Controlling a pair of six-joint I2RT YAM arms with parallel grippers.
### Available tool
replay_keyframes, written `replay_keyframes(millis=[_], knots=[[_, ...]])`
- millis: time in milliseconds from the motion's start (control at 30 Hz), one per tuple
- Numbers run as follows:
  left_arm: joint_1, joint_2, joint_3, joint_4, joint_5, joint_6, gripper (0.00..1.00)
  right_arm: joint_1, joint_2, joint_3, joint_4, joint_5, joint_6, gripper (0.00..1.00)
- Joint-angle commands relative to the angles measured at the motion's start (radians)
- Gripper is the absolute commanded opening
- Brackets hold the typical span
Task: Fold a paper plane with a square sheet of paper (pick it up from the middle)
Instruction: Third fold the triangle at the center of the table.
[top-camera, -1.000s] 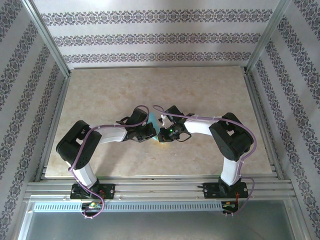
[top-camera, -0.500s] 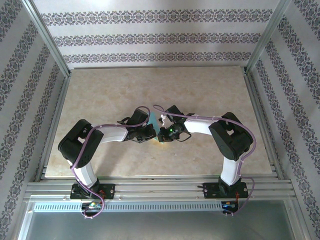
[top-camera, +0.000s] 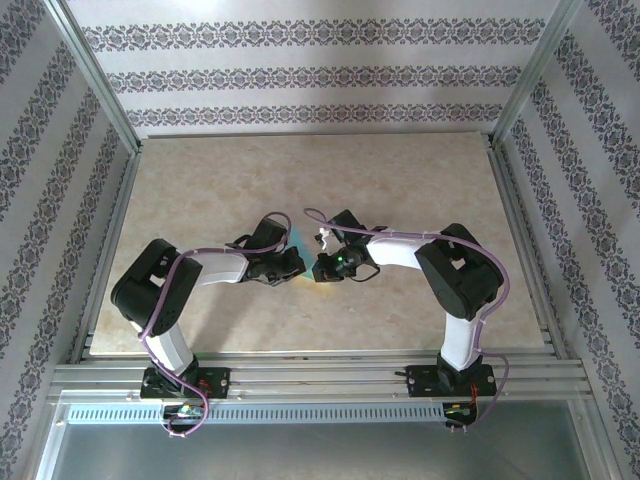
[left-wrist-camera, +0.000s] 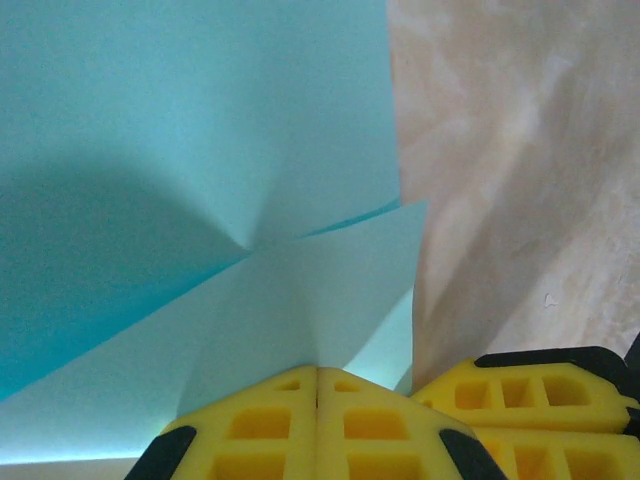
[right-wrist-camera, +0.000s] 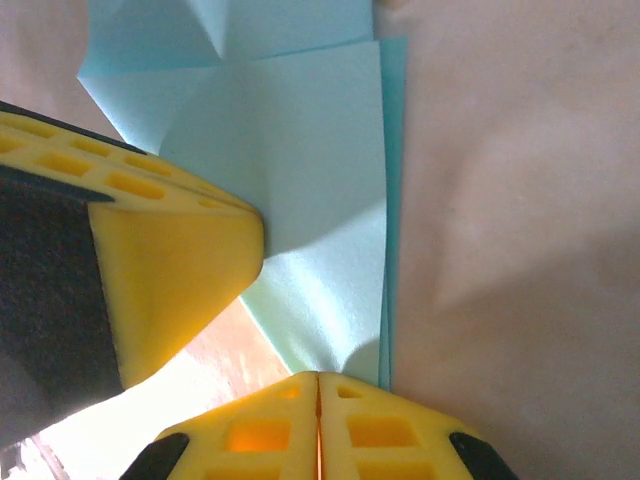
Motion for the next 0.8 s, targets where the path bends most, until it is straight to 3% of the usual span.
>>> replay_keyframes(millis=[0,200,767], knots=[[0.076,0.003,-0.048,-0.058,-0.1,0.031,0.05,-0.009,0.047,-0.021,-0.115,0.073,0.007,0.1],[0.118,-0.016,-0.064,-0.027,-0.057,0.052,0.06,0.0,0.071,0.002,-0.159,0.107,-0.006,0.1],[0.227,-0.151,-0.205,0.01,-0.118,0.155,0.09,0.004,0.092,0.025,-0.195,0.15,0.022,0.1]])
